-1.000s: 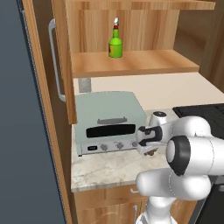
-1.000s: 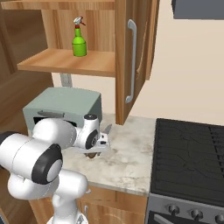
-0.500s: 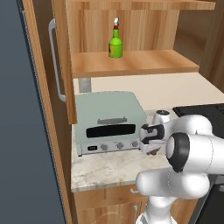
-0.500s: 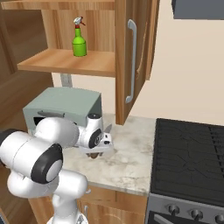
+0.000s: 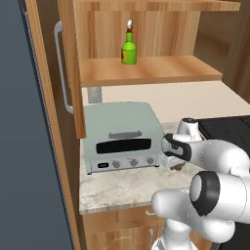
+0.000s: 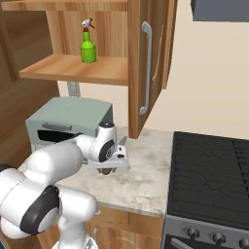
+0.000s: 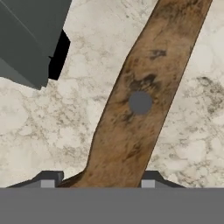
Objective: Move the cutting board and knife to the sink. Then move spray from the cabinet to the counter.
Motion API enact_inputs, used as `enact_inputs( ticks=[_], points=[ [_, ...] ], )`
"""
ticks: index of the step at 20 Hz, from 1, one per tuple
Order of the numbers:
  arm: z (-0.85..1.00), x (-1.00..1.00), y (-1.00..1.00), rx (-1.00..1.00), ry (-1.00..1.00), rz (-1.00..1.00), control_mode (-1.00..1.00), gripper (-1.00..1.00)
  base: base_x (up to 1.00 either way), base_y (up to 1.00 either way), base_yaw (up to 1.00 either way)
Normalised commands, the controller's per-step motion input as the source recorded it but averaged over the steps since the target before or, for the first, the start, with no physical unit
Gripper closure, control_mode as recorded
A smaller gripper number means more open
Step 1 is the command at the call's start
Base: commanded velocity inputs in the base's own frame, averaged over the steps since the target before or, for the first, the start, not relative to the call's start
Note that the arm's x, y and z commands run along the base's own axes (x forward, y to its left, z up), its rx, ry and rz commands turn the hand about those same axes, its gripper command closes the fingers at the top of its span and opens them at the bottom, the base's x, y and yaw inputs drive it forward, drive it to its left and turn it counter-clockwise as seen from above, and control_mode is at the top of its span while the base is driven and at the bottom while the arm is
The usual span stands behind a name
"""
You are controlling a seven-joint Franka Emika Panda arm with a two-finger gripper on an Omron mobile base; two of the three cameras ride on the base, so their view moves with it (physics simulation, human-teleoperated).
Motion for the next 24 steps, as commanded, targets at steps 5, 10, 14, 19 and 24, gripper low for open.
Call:
enact_inputs(
  ticks=[5,10,14,19,24],
  points=[
    [0.42,-0.35,-0.15,0.00,0.00,-0.03,-1.00,1.00,0.00,0.00,0.00],
    [0.45,-0.37,-0.07,0.00,0.00,0.00,-1.00,1.00,0.00,0.00,0.00],
    [0.43,-0.41,-0.09,0.00,-0.02,-0.01,-1.00,1.00,0.00,0.00,0.00],
    [0.45,-0.41,-0.07,0.00,-0.04,-0.04,-1.00,1.00,0.00,0.00,0.00],
    [0.40,-0.38,-0.01,0.00,-0.01,-0.06,-1.00,1.00,0.00,0.00,0.00]
  ],
)
